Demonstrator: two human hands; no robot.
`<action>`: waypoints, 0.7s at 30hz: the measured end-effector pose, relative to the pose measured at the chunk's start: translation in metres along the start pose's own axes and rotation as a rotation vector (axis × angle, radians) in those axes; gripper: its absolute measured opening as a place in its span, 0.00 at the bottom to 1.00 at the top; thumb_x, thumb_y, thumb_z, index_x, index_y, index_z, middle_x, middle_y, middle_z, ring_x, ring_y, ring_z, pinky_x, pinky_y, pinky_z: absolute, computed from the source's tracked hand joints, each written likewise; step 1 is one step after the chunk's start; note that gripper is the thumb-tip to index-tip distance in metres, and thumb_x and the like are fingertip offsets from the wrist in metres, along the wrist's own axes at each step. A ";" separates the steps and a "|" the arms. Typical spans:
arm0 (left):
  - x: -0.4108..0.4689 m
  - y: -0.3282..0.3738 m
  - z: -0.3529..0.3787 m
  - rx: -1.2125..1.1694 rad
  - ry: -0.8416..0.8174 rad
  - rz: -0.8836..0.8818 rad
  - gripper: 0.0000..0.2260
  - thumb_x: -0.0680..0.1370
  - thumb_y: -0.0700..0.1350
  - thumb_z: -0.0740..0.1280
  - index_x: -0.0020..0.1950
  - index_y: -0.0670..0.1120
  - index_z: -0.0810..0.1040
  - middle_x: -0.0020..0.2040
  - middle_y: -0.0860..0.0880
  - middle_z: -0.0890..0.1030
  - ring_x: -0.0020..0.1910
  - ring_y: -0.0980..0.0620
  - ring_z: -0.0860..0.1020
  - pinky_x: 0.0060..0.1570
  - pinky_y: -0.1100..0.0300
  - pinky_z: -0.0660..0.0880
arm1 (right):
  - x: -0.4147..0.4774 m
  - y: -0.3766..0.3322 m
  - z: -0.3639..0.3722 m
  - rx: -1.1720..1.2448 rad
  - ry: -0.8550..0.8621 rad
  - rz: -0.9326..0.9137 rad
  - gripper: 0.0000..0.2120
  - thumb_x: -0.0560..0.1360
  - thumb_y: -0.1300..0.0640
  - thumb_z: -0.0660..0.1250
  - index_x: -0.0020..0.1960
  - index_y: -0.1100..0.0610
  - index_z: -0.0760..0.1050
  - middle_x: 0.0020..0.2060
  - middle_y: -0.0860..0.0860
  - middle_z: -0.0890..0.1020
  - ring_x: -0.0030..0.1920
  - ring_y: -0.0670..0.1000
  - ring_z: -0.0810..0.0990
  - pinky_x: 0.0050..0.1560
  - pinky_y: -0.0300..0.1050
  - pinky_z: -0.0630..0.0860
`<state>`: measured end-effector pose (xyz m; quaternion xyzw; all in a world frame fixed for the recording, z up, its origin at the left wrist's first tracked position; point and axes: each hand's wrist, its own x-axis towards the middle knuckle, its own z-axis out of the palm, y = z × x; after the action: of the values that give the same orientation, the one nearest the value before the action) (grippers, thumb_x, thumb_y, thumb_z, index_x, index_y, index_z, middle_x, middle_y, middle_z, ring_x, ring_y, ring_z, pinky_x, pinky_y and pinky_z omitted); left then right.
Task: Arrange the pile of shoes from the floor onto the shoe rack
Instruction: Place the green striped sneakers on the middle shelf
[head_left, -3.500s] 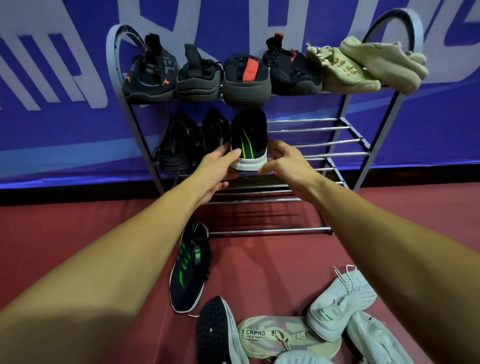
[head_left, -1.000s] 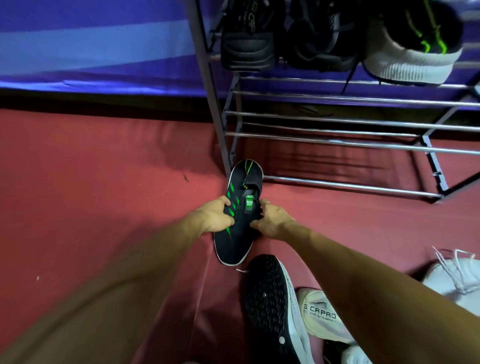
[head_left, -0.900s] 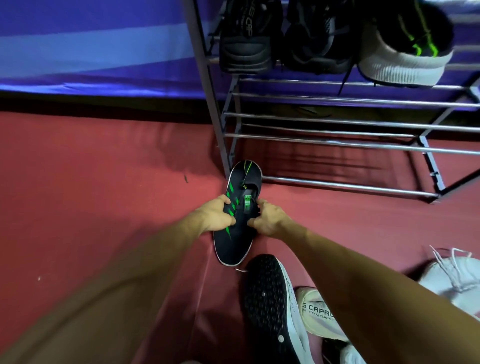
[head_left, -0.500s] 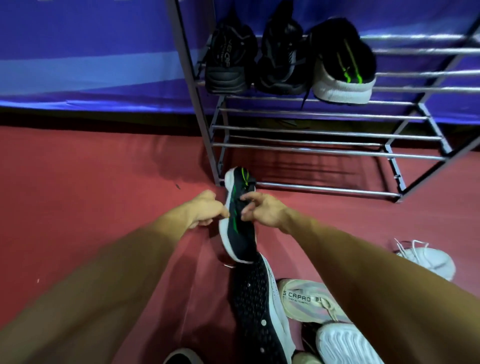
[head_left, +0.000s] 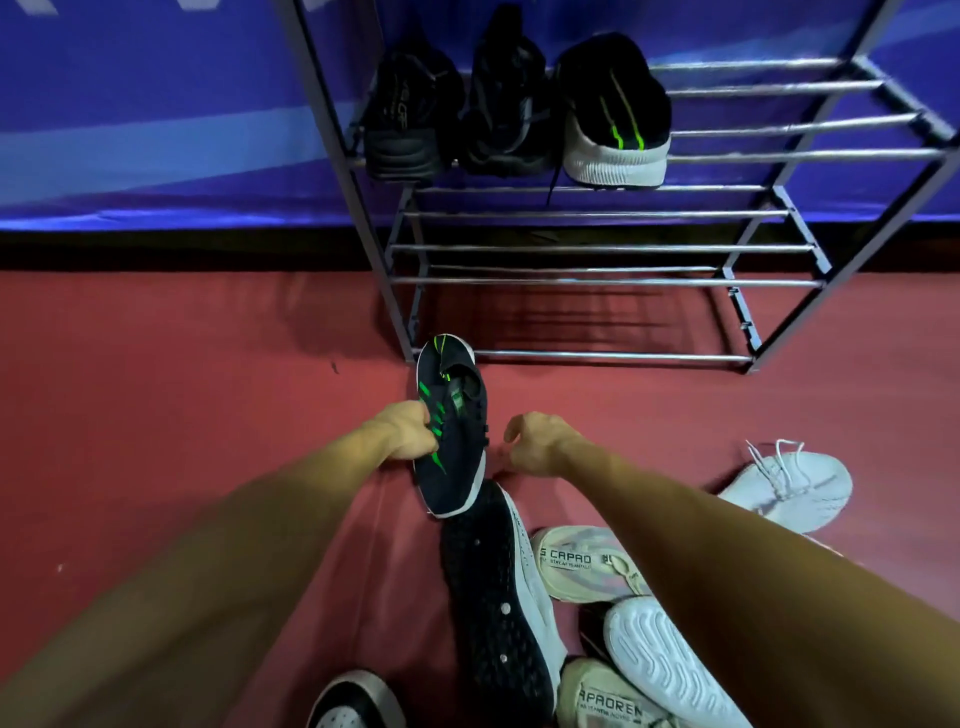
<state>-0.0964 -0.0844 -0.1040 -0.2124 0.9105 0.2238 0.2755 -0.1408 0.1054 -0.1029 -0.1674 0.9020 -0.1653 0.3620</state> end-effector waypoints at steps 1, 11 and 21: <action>0.003 -0.005 0.002 -0.029 0.014 -0.007 0.08 0.75 0.44 0.70 0.51 0.51 0.72 0.50 0.50 0.78 0.49 0.49 0.75 0.47 0.61 0.69 | 0.007 -0.003 0.004 0.033 -0.002 -0.005 0.21 0.77 0.47 0.68 0.66 0.57 0.77 0.62 0.57 0.80 0.62 0.57 0.78 0.57 0.44 0.75; 0.037 -0.026 0.034 -0.238 -0.034 -0.131 0.27 0.73 0.41 0.73 0.70 0.42 0.68 0.63 0.43 0.77 0.63 0.43 0.76 0.64 0.52 0.73 | 0.062 -0.017 0.037 0.145 0.009 0.002 0.28 0.75 0.55 0.70 0.72 0.52 0.66 0.62 0.59 0.80 0.62 0.60 0.79 0.61 0.51 0.76; 0.013 -0.016 0.013 -0.365 -0.078 -0.149 0.24 0.72 0.38 0.72 0.62 0.51 0.66 0.42 0.46 0.78 0.37 0.51 0.76 0.25 0.63 0.67 | 0.031 -0.004 0.006 0.255 -0.018 -0.116 0.34 0.73 0.62 0.73 0.76 0.49 0.67 0.56 0.51 0.84 0.50 0.51 0.82 0.51 0.38 0.77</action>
<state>-0.0927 -0.0939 -0.1259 -0.3168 0.8251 0.3723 0.2833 -0.1570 0.0877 -0.1234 -0.1731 0.8593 -0.2979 0.3781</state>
